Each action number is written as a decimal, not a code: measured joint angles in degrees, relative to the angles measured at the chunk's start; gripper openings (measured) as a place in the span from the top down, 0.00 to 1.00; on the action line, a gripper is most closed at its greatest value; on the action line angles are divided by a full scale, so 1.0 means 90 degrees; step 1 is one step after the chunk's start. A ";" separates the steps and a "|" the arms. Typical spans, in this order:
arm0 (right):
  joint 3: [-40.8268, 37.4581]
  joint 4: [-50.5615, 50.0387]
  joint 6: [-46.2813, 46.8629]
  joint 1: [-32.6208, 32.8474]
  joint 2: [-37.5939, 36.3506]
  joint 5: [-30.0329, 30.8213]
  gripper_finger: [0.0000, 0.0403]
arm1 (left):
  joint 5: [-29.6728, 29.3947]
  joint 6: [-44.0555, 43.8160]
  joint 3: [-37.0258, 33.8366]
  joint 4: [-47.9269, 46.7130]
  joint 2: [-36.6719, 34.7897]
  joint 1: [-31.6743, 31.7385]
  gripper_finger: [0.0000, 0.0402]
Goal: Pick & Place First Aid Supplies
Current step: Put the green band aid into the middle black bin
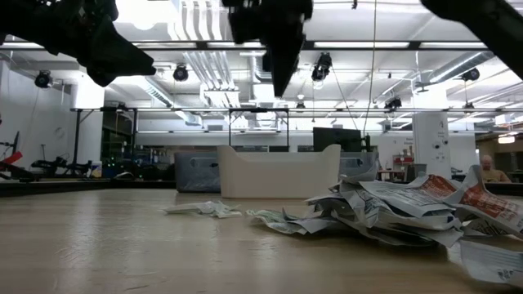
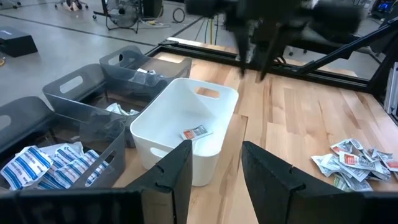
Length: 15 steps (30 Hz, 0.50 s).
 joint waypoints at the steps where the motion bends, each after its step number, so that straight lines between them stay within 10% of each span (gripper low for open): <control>1: 0.0000 -0.0005 0.0021 0.0070 -0.0093 0.0002 0.74 | 0.0000 0.0000 0.0000 -0.0013 0.0000 0.0000 0.66; 15: -0.0901 0.0388 0.0403 0.0913 -0.1239 0.0051 0.83 | 0.0000 -0.0002 0.0000 -0.0007 0.0000 0.0000 0.66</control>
